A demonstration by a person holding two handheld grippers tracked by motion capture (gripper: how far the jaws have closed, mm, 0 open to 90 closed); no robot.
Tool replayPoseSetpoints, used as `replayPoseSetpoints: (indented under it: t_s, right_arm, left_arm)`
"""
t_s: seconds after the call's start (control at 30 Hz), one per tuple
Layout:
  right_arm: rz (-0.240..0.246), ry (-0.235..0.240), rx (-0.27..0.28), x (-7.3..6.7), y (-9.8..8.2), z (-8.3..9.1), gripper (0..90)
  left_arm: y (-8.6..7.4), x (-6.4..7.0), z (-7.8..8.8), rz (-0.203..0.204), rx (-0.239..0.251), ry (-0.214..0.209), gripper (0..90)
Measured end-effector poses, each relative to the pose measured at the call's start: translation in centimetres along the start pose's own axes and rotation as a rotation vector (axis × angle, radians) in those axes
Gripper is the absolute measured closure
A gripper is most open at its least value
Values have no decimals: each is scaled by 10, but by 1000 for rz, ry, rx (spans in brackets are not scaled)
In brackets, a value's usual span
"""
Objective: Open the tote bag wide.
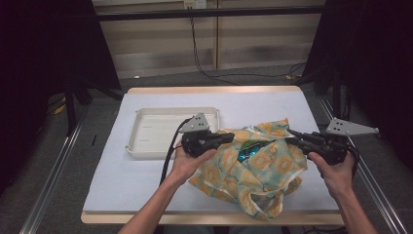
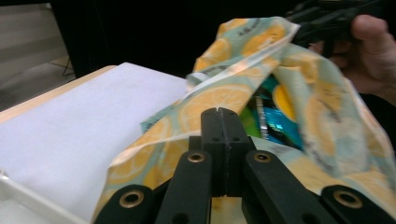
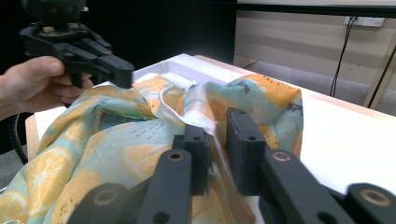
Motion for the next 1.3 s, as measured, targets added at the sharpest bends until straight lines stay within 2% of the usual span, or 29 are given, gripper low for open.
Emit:
replayPoseSetpoints:
  t_s: [0.07,0.1,0.13,0.2,0.27,0.33,0.4,0.5,0.57,0.6,0.63,0.67,0.73,0.8,0.97,1.03,1.2,1.23,1.27,1.3]
  right_arm:
    - [-4,-14,-1,1,0,-1,663]
    - [-4,-14,-1,1,0,-1,663]
    - [-5,-20,-5,3,1,-2,612]
    - [1,-22,1,3,3,-1,535]
    - [3,-30,8,4,7,-1,476]
    - [4,-21,21,6,10,-3,427]
    - [3,-16,16,9,11,-8,419]
    - [10,8,19,11,13,-15,406]
    - [13,25,24,10,15,-17,408]
    - [36,55,7,5,17,-18,411]
    - [36,55,7,5,17,-18,411]
    - [53,57,-7,0,18,-15,419]
    - [50,63,-2,-3,18,-10,418]
    - [47,54,-1,-4,19,-6,419]
    - [49,51,31,-9,27,3,379]
    - [63,52,36,-12,30,4,377]
    - [94,47,0,-14,30,-10,389]
    - [104,42,-17,-13,27,-20,402]
    - [108,48,-22,-12,26,-23,412]
    - [109,54,-30,-11,25,-27,424]
  left_arm:
    - [0,-6,-3,23,10,2,900]
    - [0,-6,-3,23,10,2,900]
    - [0,-7,-4,37,12,-3,900]
    - [-3,-8,-9,40,-9,1,900]
    - [-7,-11,-13,38,-39,28,900]
    - [-11,-17,-18,54,-46,26,900]
    - [-17,-21,-23,87,-48,20,900]
    - [-26,-27,-30,92,-100,49,900]
    - [-29,-29,-32,106,-109,57,900]
    - [-35,-34,-32,127,-118,66,900]
    - [-35,-34,-32,127,-118,66,900]
    - [-37,-35,-27,142,-89,50,900]
    - [-37,-35,-21,143,-71,47,887]
    - [-29,-27,-6,120,-31,40,865]
    - [-16,0,22,25,-9,3,800]
    - [-15,8,28,10,-6,-8,780]
    - [-16,21,25,4,0,-37,658]
    - [-19,25,20,-4,-14,-44,616]
    - [-20,28,16,-8,-25,-50,576]
    - [-21,30,13,-16,-31,-37,542]
Point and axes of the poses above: each handheld gripper's, and its own axes: z roughly backward along the jaws, y roughly out of its top, x roughly to its right, the point moved 3 cm from there along -z, roughly forward along the jaws, and after that the axes turned 2 degrees about -x, right-handed, at the moved point
